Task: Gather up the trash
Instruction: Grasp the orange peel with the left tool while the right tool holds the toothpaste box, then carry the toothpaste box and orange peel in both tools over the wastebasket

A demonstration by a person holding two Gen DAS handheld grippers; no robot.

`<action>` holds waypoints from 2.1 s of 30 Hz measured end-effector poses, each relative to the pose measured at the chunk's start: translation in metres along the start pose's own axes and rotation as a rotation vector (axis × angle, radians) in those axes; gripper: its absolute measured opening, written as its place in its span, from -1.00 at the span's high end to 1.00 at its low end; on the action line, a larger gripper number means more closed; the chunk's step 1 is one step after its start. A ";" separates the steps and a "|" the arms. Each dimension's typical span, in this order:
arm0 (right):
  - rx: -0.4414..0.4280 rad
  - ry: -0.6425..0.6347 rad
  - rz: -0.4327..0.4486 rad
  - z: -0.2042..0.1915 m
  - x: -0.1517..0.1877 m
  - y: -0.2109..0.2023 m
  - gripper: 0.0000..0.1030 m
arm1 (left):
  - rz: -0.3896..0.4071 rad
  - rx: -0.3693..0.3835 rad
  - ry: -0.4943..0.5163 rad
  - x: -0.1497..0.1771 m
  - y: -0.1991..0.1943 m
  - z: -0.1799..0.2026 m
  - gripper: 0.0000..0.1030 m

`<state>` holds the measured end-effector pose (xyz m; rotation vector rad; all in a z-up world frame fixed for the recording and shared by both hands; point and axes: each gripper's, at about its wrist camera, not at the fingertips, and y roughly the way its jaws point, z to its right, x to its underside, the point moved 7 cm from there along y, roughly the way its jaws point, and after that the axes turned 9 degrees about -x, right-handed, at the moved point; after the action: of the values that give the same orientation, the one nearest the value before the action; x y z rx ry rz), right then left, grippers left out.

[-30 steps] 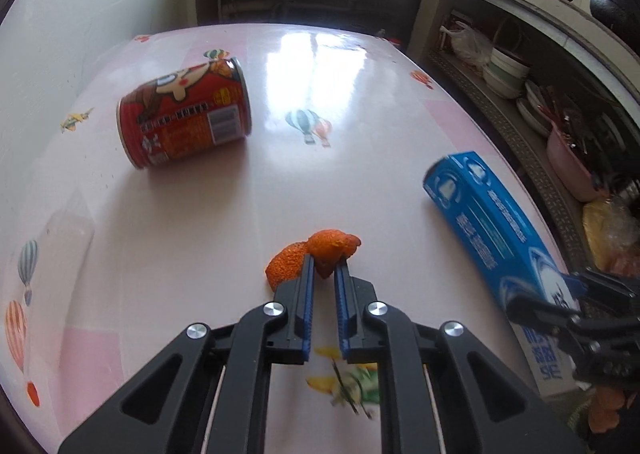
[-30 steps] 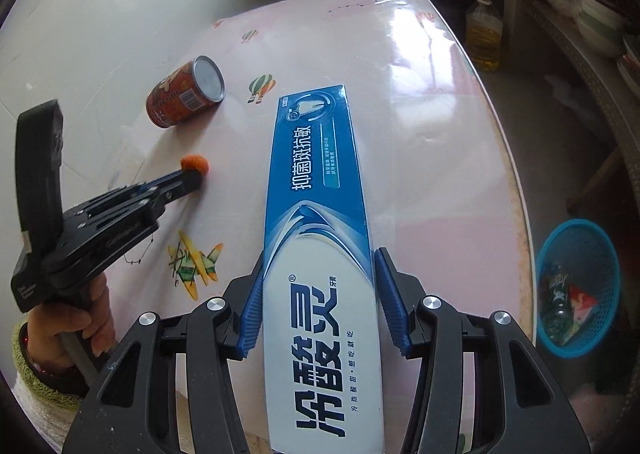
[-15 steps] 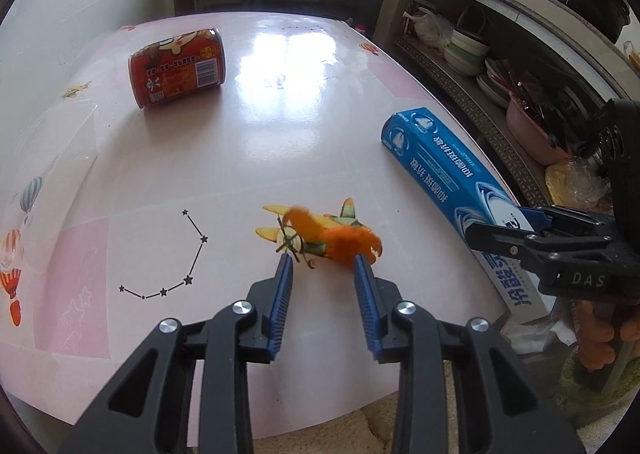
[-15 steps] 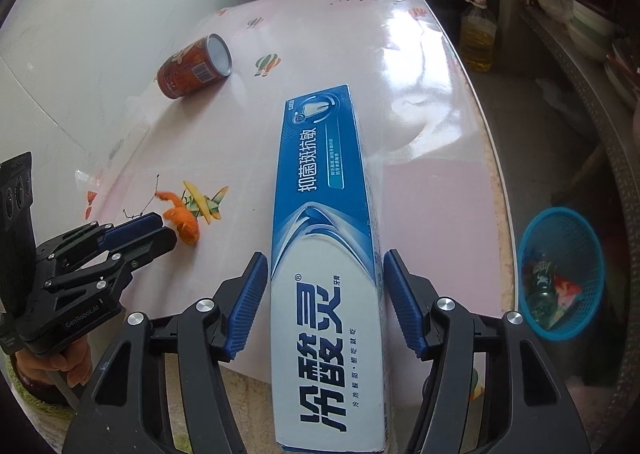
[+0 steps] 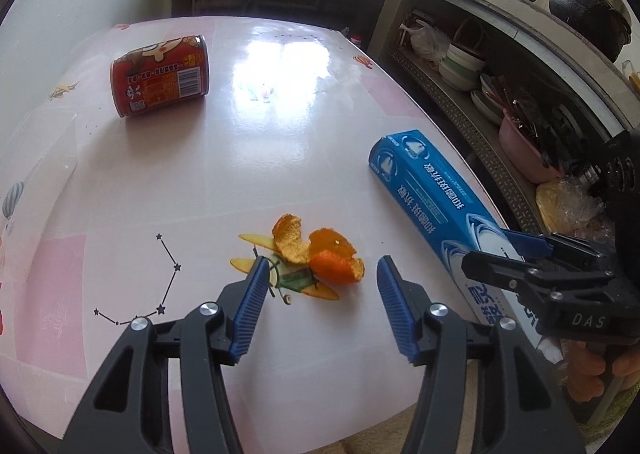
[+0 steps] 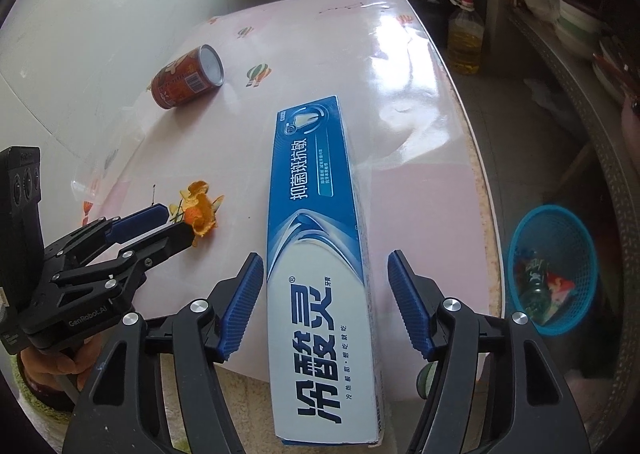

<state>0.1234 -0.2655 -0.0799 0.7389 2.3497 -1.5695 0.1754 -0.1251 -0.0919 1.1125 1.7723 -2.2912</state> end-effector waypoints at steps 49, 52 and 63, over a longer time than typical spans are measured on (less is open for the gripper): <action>-0.034 0.085 0.005 0.011 -0.006 -0.001 0.09 | 0.139 -0.147 0.154 -0.008 -0.017 0.028 0.77; -0.035 0.088 0.023 0.011 -0.009 -0.006 0.09 | 0.158 -0.122 0.137 -0.010 -0.026 0.026 0.77; 0.007 0.179 0.173 0.057 -0.010 -0.066 0.09 | 0.209 -0.005 0.124 -0.033 -0.060 0.054 0.77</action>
<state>0.0918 -0.3406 -0.0458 1.0943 2.3277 -1.4944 0.1460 -0.1627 -0.0191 1.3942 1.6105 -2.1384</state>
